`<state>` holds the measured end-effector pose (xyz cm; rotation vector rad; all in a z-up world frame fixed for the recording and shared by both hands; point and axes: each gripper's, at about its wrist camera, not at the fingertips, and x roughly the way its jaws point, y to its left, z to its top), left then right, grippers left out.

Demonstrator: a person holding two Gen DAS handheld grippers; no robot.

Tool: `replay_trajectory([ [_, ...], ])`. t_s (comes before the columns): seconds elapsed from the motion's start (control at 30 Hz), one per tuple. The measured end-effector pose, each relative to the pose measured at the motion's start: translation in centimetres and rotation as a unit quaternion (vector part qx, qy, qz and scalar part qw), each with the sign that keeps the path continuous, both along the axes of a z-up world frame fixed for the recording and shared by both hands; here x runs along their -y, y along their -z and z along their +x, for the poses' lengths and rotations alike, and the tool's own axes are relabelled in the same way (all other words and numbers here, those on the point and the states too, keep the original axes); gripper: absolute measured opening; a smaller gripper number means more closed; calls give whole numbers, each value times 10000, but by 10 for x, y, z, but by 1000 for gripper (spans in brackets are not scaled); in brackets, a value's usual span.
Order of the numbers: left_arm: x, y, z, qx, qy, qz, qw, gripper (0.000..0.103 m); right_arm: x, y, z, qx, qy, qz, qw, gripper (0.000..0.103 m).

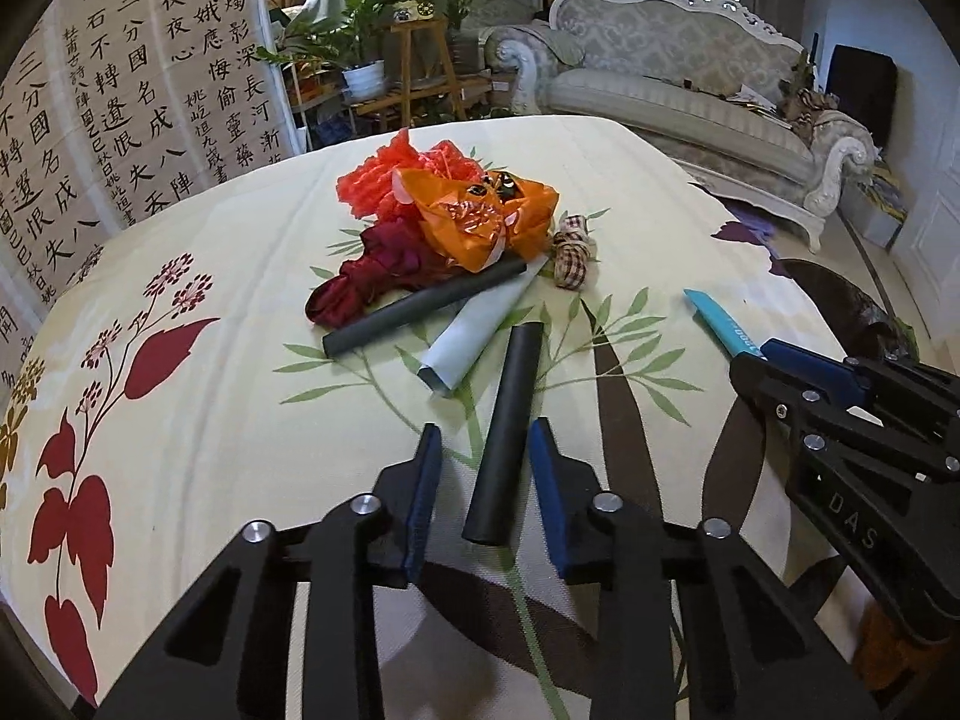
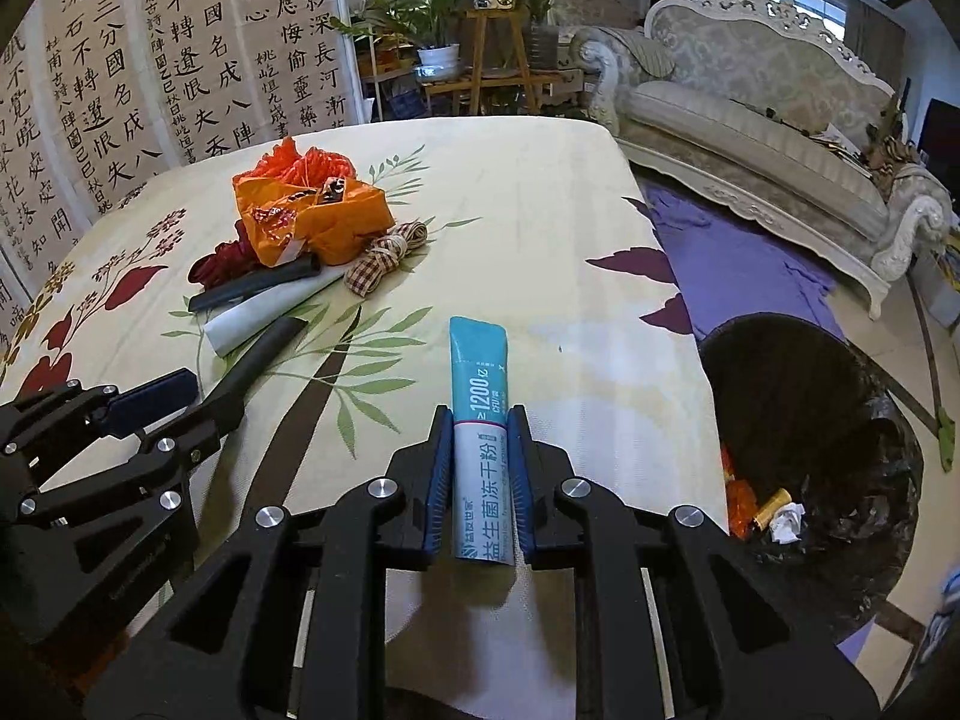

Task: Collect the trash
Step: 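Grasp the black foam tube with the left gripper while the right holds the toothpaste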

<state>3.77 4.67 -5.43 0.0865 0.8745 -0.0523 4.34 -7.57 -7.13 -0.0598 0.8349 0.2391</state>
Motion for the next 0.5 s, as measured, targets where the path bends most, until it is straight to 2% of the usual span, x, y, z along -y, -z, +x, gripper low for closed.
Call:
replay_trajectory([
  [0.17, 4, 1, -2, 70, 45, 122, 9999, 16, 1, 0, -1, 4, -1, 37, 10000, 18],
  [0.5, 1, -3, -9, 181, 49, -45, 9998, 14, 2, -1, -2, 31, 15, 27, 10000, 17],
])
